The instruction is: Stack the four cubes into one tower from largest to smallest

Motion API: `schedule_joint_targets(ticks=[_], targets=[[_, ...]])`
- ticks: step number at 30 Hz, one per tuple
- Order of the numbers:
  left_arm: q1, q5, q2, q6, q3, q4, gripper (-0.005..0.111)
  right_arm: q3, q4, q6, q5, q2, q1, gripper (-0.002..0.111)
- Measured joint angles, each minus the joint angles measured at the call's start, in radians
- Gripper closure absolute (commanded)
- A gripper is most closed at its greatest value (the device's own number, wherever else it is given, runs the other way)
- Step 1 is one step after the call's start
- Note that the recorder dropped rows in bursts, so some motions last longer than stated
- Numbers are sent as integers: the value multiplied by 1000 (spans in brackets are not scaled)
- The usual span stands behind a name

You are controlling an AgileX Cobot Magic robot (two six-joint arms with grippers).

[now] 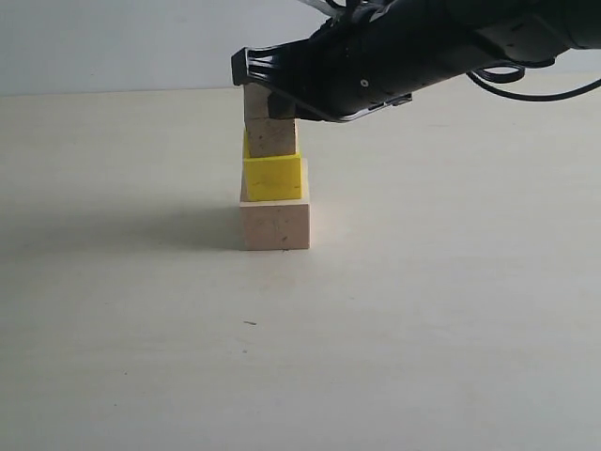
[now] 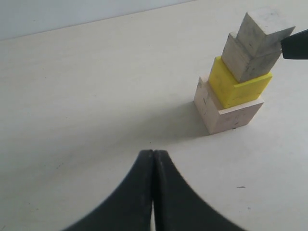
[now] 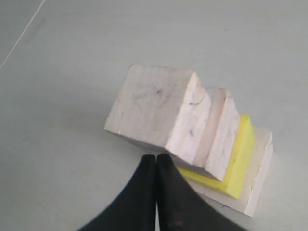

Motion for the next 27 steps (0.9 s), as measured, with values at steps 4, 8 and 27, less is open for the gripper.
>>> schedule_joint_targets(ticks=[4,8,27], targets=[[0,0,0,0,0,0,107,0,0,0,-11,0,0,108],[0,0,0,6,0,0,107,0,0,0,-14,0,0,108],[0,-2,0,10,0,0,107,0,53,-2,14,3,0,108]])
